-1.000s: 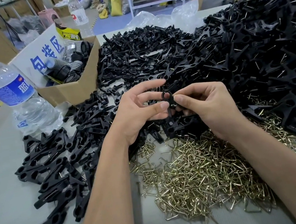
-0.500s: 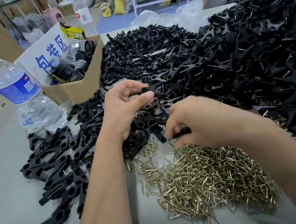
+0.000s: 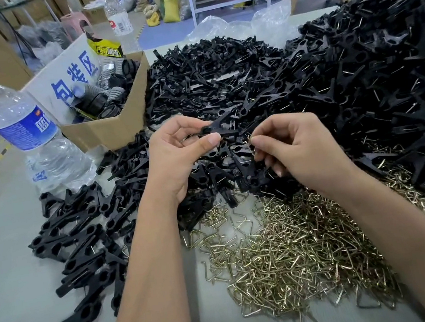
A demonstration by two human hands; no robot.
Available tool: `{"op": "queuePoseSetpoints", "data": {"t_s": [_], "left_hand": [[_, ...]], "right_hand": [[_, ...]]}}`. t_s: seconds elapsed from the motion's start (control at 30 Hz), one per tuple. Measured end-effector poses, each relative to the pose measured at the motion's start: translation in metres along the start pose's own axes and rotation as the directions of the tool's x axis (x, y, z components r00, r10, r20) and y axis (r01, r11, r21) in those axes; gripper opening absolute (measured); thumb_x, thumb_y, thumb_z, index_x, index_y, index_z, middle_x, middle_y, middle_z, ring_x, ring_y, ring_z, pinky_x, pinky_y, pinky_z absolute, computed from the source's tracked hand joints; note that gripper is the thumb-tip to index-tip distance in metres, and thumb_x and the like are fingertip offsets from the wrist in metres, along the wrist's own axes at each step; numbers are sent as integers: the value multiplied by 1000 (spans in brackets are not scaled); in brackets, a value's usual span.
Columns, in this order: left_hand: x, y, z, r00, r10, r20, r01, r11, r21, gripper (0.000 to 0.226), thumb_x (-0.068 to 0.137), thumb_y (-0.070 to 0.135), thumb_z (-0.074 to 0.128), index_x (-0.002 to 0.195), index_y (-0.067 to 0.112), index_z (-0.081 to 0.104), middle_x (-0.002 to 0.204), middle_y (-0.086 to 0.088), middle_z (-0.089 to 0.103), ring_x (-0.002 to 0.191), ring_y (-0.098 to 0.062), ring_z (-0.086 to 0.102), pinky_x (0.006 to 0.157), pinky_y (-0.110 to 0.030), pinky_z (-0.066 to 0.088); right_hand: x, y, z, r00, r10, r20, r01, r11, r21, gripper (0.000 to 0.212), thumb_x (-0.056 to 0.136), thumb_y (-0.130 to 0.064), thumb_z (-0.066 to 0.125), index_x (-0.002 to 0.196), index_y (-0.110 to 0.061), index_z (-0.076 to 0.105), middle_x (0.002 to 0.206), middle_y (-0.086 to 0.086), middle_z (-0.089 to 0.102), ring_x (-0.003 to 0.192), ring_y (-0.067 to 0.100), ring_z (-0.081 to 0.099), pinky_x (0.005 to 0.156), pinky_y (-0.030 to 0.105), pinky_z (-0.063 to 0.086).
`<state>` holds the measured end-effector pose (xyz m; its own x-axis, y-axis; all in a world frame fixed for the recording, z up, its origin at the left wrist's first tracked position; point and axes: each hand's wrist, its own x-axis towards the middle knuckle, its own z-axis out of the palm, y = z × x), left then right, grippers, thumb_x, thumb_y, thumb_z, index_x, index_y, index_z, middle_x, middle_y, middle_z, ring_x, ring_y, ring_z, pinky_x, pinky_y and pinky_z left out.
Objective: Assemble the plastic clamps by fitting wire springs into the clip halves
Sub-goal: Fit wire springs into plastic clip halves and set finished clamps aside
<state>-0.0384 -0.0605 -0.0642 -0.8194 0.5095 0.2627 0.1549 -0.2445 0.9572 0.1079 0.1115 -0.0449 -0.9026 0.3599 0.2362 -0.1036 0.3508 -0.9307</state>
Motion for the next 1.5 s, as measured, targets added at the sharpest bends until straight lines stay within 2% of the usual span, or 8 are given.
{"op": "queuePoseSetpoints", "data": {"t_s": [0.2,0.33,0.53,0.77,0.93,1.1,1.3,1.5], "left_hand": [[-3,2,5,985,-23,169,17,999,33,31,70,3,90,95,7,72,85,3,77,77,-9,72,75,-22,57],[-4,4,9,976,-62,209,53,997,50,29,67,1,89,92,8,75,96,-18,78,85,-25,75,81,-35,62],[-7,7,16,967,-78,242,64,996,65,37,64,5,89,95,-2,70,97,-15,78,85,-25,74,81,-34,62],[-9,7,19,968,-80,239,80,997,11,35,63,5,90,92,2,71,98,-19,77,87,-28,74,83,-37,63],[-10,7,28,973,-68,220,80,996,-46,27,66,-1,89,85,13,75,93,-13,79,83,-21,75,75,-30,61],[-12,6,38,977,-35,211,63,990,-130,24,65,10,90,83,20,78,95,-10,79,86,-21,75,77,-30,60],[-11,6,39,982,-27,187,55,988,-145,26,65,5,89,83,18,77,115,-30,72,106,-42,69,91,-47,59],[-10,7,32,973,-69,219,95,989,-110,28,68,-1,85,89,16,81,108,-29,73,99,-37,66,86,-35,61]], "right_hand": [[1,18,-2,992,21,-121,1,984,177,13,96,-9,72,92,-18,80,69,2,70,54,15,58,52,23,50],[1,21,-4,997,0,-78,20,966,257,17,94,-8,75,95,-11,58,75,6,70,55,19,56,50,26,48],[-1,19,-2,998,-40,-51,55,944,326,35,93,-8,75,93,-16,41,81,10,72,54,19,54,49,26,46],[-4,13,3,995,-24,-93,63,897,438,36,93,-5,75,91,-17,41,77,8,69,52,15,53,45,24,45],[-7,5,6,989,80,-122,4,822,569,34,78,-26,83,86,-14,52,71,8,65,54,17,54,46,25,46],[-6,2,5,960,237,148,-277,732,622,37,87,-45,66,102,-12,62,64,3,62,50,10,51,40,17,40],[-6,2,-5,929,153,338,-361,582,729,34,97,-27,59,126,-15,73,81,6,68,62,6,60,47,11,49],[-6,8,-13,892,137,430,-432,536,725,34,97,-24,61,128,-20,74,95,11,75,76,11,75,51,14,57]]}}
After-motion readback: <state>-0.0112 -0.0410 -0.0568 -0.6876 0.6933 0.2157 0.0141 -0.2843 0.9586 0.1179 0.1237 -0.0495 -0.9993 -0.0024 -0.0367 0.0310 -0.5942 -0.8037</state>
